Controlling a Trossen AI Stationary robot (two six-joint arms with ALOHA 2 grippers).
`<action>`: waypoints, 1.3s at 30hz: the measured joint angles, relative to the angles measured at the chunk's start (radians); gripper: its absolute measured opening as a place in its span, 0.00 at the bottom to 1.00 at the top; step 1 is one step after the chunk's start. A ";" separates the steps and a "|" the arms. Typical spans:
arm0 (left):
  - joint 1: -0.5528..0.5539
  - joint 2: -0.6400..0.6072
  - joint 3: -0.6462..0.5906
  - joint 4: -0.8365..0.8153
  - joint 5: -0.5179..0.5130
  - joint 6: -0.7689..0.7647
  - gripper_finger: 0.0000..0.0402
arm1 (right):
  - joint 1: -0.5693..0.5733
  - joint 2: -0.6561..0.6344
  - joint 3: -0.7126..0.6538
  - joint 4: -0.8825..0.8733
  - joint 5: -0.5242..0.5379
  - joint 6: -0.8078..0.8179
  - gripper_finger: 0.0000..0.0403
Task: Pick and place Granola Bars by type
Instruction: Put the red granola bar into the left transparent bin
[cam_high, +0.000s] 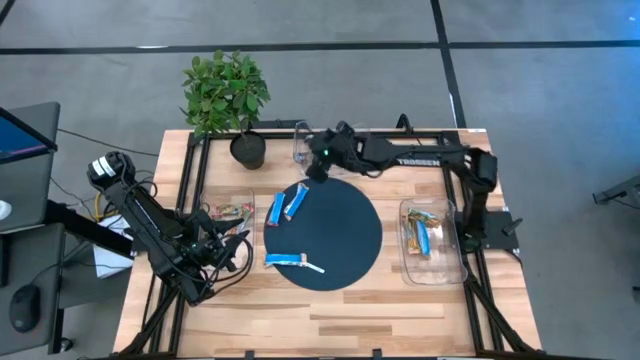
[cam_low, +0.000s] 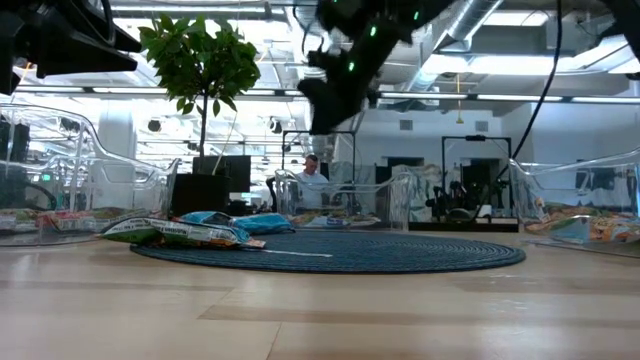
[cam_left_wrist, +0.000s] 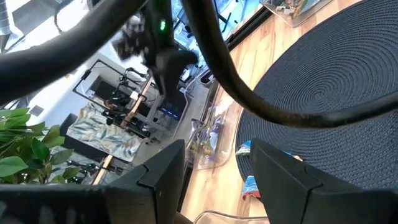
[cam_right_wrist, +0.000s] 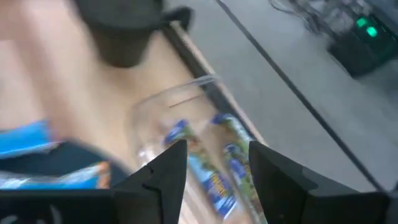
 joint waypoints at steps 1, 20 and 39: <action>0.000 0.000 0.000 0.002 0.000 -0.001 0.44 | 0.027 -0.010 0.000 -0.012 0.000 -0.006 0.40; 0.004 0.000 0.000 0.073 -0.013 -0.040 0.44 | 0.413 -0.333 -0.359 -0.149 0.200 0.043 0.26; 0.146 0.000 0.038 0.362 -0.019 0.209 0.44 | 0.685 -0.717 -1.138 1.183 0.198 -0.278 0.25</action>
